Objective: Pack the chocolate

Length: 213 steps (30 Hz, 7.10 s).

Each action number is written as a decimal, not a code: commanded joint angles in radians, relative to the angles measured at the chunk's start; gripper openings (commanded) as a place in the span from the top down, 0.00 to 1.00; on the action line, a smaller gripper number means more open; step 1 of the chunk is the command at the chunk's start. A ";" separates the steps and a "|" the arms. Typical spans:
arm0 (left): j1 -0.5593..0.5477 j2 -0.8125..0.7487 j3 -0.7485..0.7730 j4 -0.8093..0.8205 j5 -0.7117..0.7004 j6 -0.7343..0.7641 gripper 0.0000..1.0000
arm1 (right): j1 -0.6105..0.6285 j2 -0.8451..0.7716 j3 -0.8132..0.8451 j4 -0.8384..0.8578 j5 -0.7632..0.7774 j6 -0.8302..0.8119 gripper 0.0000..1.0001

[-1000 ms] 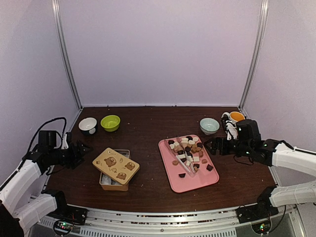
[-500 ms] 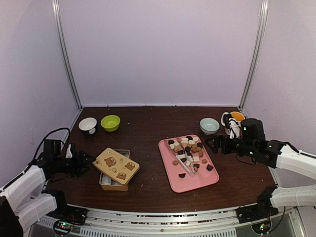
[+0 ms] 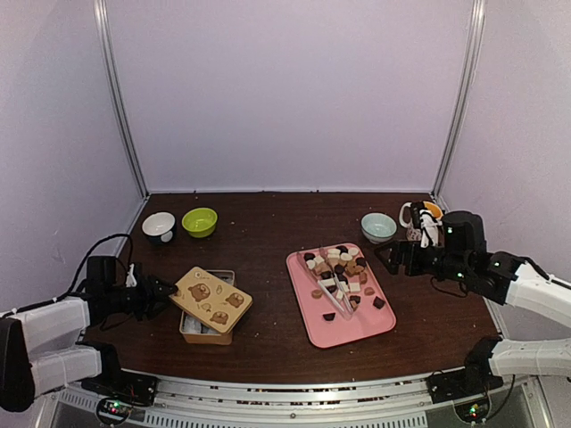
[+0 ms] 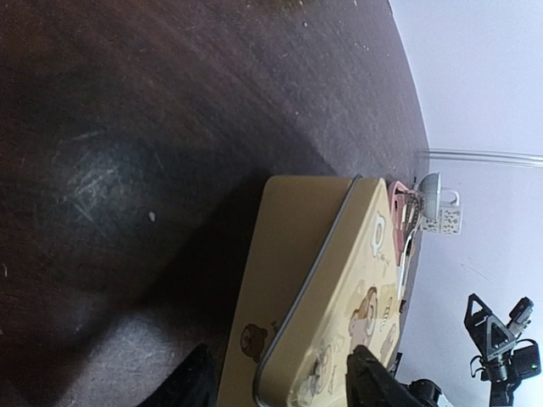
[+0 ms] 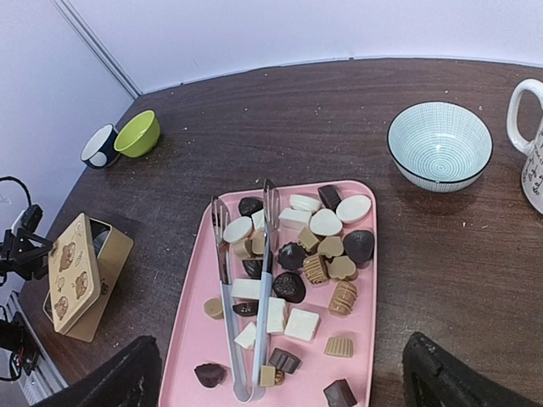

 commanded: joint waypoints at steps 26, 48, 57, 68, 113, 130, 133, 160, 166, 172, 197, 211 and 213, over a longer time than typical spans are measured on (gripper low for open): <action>-0.004 -0.063 0.162 0.074 0.108 -0.092 0.96 | 0.009 0.050 0.084 -0.030 0.017 0.000 0.00; 0.052 -0.099 0.621 -0.364 -0.011 0.201 1.00 | 0.009 0.043 0.118 -0.063 0.009 -0.021 0.00; 0.055 -0.098 0.952 -0.767 -0.402 0.502 1.00 | 0.010 0.016 0.131 -0.091 0.023 -0.038 0.00; -0.093 0.002 0.971 -0.904 -0.801 0.602 1.00 | 0.010 0.018 0.138 -0.085 0.016 -0.037 0.00; -0.599 0.935 1.113 -0.901 -1.141 0.482 0.55 | 0.013 0.026 0.106 -0.103 0.037 -0.021 0.00; -0.606 0.348 0.669 -0.661 -0.713 0.386 0.50 | 0.020 0.063 0.117 -0.118 0.033 -0.027 0.00; -0.607 0.335 0.623 -0.639 -0.694 0.369 0.68 | 0.022 0.069 0.117 -0.116 0.027 -0.018 0.00; -0.669 0.364 0.499 -0.316 -0.643 0.098 1.00 | 0.033 0.093 0.113 -0.085 0.001 0.002 0.00; -0.719 0.473 0.595 -0.257 -0.675 0.078 1.00 | 0.062 0.130 0.081 -0.046 -0.014 0.058 0.02; -0.743 0.628 0.695 -0.252 -0.677 0.089 1.00 | 0.150 0.183 0.088 -0.052 0.037 0.066 0.04; -0.758 0.295 0.552 -0.157 -0.715 0.209 0.56 | 0.345 0.839 0.532 -0.320 0.268 0.028 0.23; -0.757 -0.008 0.392 -0.072 -0.818 0.272 0.52 | 0.343 0.964 0.629 -0.372 0.300 0.045 0.26; -0.757 -0.030 0.391 -0.089 -0.837 0.279 0.52 | 0.343 0.976 0.637 -0.372 0.299 0.048 0.27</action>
